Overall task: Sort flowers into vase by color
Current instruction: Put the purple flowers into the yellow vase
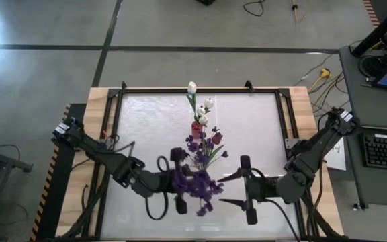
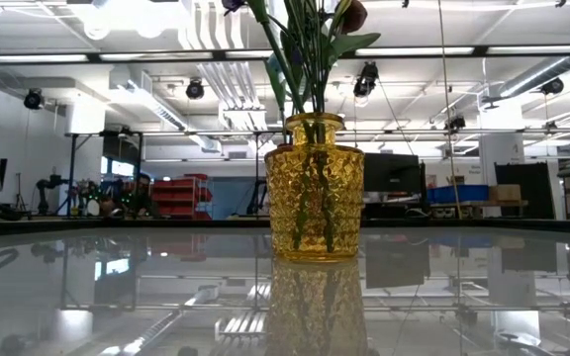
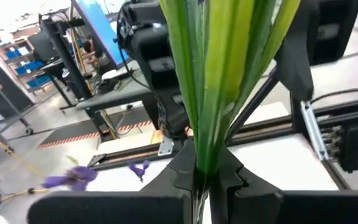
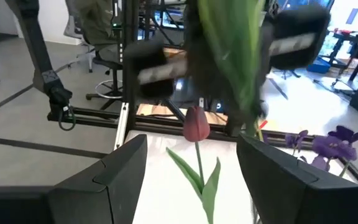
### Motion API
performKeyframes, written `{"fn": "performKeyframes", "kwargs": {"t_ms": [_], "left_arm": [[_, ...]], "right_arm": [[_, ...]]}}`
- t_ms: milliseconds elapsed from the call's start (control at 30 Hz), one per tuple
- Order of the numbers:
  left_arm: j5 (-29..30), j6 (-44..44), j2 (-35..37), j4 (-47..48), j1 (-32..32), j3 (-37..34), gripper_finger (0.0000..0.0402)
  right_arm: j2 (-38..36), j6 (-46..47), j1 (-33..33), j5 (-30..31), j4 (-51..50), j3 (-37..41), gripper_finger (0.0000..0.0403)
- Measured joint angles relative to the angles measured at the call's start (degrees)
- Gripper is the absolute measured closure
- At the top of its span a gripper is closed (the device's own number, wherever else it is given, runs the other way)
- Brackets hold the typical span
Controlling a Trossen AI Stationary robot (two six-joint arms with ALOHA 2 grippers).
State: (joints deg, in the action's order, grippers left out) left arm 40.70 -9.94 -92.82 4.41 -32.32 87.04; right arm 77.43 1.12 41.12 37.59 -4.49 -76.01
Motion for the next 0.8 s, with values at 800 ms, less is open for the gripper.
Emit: {"fn": "performKeyframes", "kwargs": {"t_ms": [800], "left_arm": [[-27.42, -2.38, 23.91, -31.88, 7.85, -41.67, 0.0401]], "right_arm": [[-0.02, 3.80, 0.24, 0.08, -1.18, 0.57, 0.0161]]}}
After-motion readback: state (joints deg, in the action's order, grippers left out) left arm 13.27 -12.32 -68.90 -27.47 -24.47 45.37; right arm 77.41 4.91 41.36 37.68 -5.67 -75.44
